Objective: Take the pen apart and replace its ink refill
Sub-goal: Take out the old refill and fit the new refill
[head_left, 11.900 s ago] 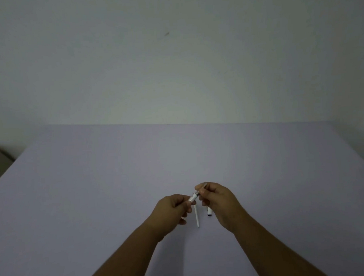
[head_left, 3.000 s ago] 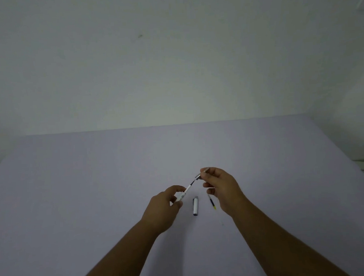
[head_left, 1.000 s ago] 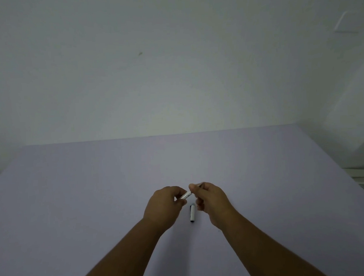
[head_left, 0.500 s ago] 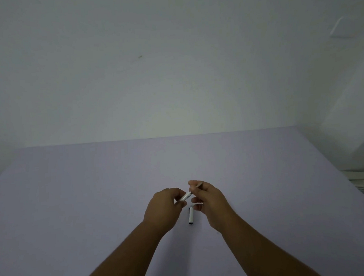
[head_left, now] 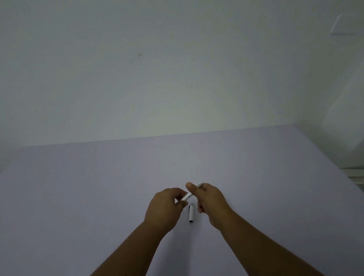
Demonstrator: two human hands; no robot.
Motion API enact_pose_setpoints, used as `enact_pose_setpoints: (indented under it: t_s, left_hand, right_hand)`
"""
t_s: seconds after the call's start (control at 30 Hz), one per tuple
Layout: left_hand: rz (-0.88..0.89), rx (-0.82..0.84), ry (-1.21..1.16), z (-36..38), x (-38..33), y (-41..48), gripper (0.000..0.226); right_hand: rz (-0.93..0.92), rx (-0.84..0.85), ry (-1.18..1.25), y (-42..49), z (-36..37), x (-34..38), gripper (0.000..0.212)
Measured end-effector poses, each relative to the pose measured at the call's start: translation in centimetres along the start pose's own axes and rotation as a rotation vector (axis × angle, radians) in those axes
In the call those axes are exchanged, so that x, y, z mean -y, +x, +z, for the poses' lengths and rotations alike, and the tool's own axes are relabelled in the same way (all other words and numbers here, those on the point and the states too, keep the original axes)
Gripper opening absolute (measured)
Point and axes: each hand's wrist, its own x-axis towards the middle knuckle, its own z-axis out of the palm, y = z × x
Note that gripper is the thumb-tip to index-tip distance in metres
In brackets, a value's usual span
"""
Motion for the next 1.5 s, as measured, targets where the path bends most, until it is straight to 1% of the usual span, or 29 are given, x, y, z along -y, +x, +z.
enact_pose_setpoints:
  t_s: [0.03,0.1,0.13,0.17,0.27,0.3,0.33,0.4,0.43,0.47,0.57,0.6,0.67,0.73,0.77,0.83,0.9,0.93,1.0,1.07,1.3,1.5]
  left_hand:
    - [-0.007,-0.005,-0.012,0.0,0.1,0.0,0.009]
    - [-0.019,-0.014,-0.024,0.0,0.1,0.0,0.009]
    - [-0.019,-0.014,-0.022,-0.1,0.1,0.0,0.008]
    - [-0.013,-0.009,-0.013,0.0,0.1,0.0,0.008]
    - [0.002,0.004,-0.003,0.1,0.0,-0.1,0.009]
    - [-0.002,0.002,-0.014,0.1,0.0,-0.1,0.009]
    - [-0.009,-0.004,-0.026,0.1,0.0,-0.1,0.009]
    - [-0.020,-0.012,-0.035,-0.1,-0.1,0.1,0.009]
    - [-0.018,-0.011,-0.027,-0.1,-0.1,0.1,0.009]
    - [-0.011,-0.008,-0.015,-0.2,-0.1,0.1,0.010]
    - [0.001,0.003,-0.004,0.0,-0.1,0.0,0.010]
    - [-0.004,0.002,-0.008,0.0,-0.1,-0.1,0.009]
    - [-0.017,-0.006,-0.013,0.0,-0.1,-0.1,0.009]
    - [-0.018,-0.007,-0.015,0.0,-0.1,-0.1,0.009]
    - [-0.012,-0.003,-0.012,0.0,-0.1,-0.1,0.009]
    - [0.000,0.009,-0.003,0.2,-0.3,-0.2,0.008]
    - [0.004,0.018,-0.006,0.3,-0.4,-0.3,0.008]
    - [0.000,0.014,-0.016,0.3,-0.4,-0.3,0.009]
    - [-0.017,-0.005,-0.035,0.0,-0.4,-0.1,0.009]
    - [-0.019,-0.016,-0.021,-0.2,-0.3,0.0,0.009]
    - [0.026,-0.092,0.021,-0.3,-0.3,0.0,0.014]
    - [0.028,-0.109,0.036,0.0,-0.2,0.4,0.016]
  right_hand:
    - [-0.008,0.023,0.050,0.0,0.0,-0.1,0.032]
    - [-0.036,0.074,0.194,-0.2,-0.1,-0.2,0.017]
    - [-0.049,0.080,0.214,-0.3,-0.1,-0.2,0.013]
    - [-0.049,0.066,0.186,-0.2,-0.1,-0.1,0.014]
    - [-0.009,-0.029,-0.042,0.2,-0.1,0.0,0.035]
    - [-0.010,-0.025,-0.042,0.2,-0.1,-0.1,0.037]
    - [-0.019,0.003,0.012,0.3,-0.1,-0.2,0.034]
    - [-0.044,0.063,0.183,0.1,-0.3,-0.2,0.019]
    - [-0.057,0.071,0.210,0.0,-0.3,-0.2,0.014]
    - [-0.058,0.064,0.189,0.0,-0.4,-0.3,0.015]
    - [-0.012,-0.004,0.000,0.1,-0.3,-0.1,0.030]
    - [-0.011,0.011,0.002,0.1,-0.4,-0.2,0.029]
    - [-0.032,0.092,0.133,0.0,-0.5,-0.3,0.015]
    - [-0.064,0.107,0.194,-0.2,-0.6,-0.4,0.008]
    - [-0.064,0.080,0.163,-0.1,-0.5,-0.4,0.010]
    - [-0.029,0.000,0.030,0.0,-0.3,-0.2,0.023]
    - [-0.004,-0.013,-0.025,0.2,-0.2,0.0,0.030]
    - [0.000,0.013,0.019,0.2,-0.2,0.1,0.028]
    - [-0.011,0.068,0.161,0.1,-0.2,0.1,0.017]
    - [-0.052,0.056,0.188,0.0,-0.3,0.1,0.008]
    - [-0.058,-0.008,0.156,0.6,0.1,0.7,0.009]
    - [-0.039,-0.004,0.157,1.2,0.1,1.0,0.009]
